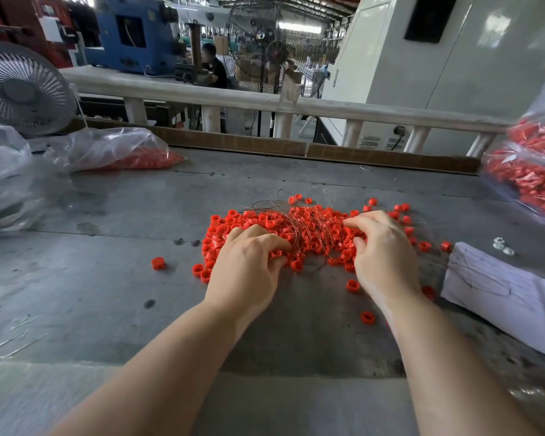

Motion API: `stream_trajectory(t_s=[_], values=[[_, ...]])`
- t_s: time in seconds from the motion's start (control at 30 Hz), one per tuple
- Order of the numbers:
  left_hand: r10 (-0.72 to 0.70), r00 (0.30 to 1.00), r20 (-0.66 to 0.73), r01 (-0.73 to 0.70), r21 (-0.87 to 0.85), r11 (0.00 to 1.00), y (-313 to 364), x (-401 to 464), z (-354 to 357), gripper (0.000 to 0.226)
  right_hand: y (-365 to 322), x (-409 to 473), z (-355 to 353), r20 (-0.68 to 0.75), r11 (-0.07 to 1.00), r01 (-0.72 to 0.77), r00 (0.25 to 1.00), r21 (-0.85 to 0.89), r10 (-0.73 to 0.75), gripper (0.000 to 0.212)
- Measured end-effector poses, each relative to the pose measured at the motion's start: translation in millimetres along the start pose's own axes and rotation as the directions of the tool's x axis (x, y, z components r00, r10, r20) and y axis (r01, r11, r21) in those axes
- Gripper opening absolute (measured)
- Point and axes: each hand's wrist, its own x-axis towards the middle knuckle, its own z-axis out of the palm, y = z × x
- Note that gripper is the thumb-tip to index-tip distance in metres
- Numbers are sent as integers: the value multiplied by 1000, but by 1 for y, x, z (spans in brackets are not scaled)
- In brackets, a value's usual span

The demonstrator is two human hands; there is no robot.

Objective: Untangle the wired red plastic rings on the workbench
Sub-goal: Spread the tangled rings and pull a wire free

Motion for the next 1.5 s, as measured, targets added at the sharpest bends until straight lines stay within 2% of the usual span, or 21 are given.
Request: stream_trajectory(t_s=[0.13,0.23,0.43,0.6,0.73,0.87,1.1,1.33,1.5], values=[[-117,992,-41,119,49,992,-6,3,-2,18,-10,-3,0,75,990,72,994,118,-81,26],[-146,989,-23,147,77,986,-8,3,-3,18,-16,-6,1,146,984,110,981,140,-131,20],[-124,990,71,117,93,989,-6,3,-3,30,-14,-6,0,154,996,31,987,82,-43,18],[-122,991,49,118,81,990,-6,3,-4,26,-13,-6,-2,110,998,-53,993,27,50,20],[-107,989,103,96,105,990,-7,3,-4,26,-9,-5,-5,102,987,-143,983,-76,151,15],[-89,987,137,74,113,991,-8,3,-4,21,-11,-5,-5,159,980,-123,976,-159,148,15],[-51,985,163,33,110,993,-9,2,-4,18,-11,-5,-5,196,974,-98,971,-202,139,14],[-51,995,92,55,-40,998,-5,3,-5,10,-13,-5,-5,137,993,-83,986,-78,93,13],[-105,993,47,112,-209,971,-2,3,-7,25,-15,-6,-4,170,996,-59,983,-71,70,17]])
